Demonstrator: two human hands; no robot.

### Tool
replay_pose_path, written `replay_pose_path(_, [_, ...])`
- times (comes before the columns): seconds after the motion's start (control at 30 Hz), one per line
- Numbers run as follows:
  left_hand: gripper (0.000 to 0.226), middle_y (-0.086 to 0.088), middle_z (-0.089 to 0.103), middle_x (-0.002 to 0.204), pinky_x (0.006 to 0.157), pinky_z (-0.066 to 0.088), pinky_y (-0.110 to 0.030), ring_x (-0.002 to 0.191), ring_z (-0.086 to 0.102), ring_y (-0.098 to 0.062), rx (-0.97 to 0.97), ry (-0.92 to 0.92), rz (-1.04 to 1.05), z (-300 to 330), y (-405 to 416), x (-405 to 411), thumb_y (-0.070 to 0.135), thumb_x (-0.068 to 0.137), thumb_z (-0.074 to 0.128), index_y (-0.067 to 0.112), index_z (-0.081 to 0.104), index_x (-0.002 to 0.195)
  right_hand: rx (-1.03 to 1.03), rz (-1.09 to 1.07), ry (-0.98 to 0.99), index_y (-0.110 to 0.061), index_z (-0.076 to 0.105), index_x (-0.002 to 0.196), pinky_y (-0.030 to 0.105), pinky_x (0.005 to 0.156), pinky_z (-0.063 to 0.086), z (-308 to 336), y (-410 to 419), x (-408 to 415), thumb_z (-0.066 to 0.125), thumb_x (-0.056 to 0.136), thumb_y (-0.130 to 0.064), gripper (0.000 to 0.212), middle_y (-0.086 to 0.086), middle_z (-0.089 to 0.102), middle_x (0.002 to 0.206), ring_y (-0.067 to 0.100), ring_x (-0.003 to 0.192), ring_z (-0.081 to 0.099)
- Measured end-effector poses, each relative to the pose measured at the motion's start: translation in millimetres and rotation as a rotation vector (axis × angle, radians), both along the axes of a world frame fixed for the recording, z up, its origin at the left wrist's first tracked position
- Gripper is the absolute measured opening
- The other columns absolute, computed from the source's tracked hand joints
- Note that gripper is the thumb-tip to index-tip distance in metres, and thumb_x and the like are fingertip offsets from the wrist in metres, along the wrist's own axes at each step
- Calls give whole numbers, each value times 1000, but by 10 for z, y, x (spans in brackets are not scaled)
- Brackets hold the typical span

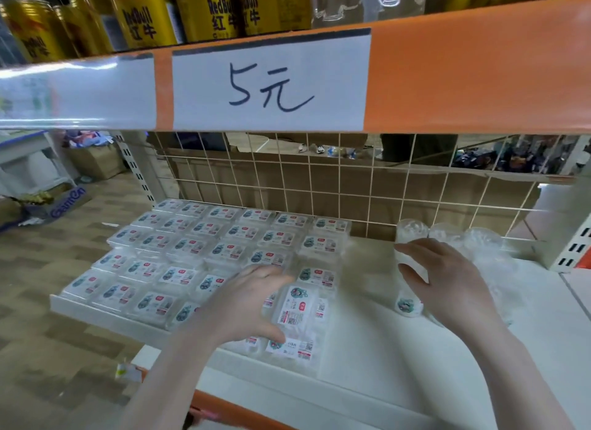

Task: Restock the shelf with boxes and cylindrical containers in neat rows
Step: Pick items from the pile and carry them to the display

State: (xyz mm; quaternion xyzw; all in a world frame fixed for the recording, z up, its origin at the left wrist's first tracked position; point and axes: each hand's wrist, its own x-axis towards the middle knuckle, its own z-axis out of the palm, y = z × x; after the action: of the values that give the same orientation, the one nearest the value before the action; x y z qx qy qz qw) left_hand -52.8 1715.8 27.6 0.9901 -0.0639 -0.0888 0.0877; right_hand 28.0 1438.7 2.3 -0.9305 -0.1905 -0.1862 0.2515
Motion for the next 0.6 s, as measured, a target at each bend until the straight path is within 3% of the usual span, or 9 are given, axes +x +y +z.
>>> replay_pose_path(0.2, [96,12,11,157,114,14,-25,143,11,-7,98,117,-192,13,-21,247,36,75,77,34,16,149,3,-40,49,-21,67,114,28,79,38,34,46,-16,64,85,-17,30,-1,63,111,23,106,55])
replay_pose_path(0.37, [92,12,16,155,113,27,-33,140,21,-10,75,175,-197,-117,-41,332,31,77,73,34,16,149,7,-73,49,-20,68,111,30,77,42,14,53,-25,66,83,-15,28,-1,65,106,25,101,58])
replay_pose_path(0.6, [82,5,34,145,104,28,-30,131,31,-16,43,-100,-37,-251,-137,245,51,75,64,33,26,145,3,-100,35,-18,70,108,30,75,40,-9,71,-33,68,82,-13,26,1,66,105,27,99,59])
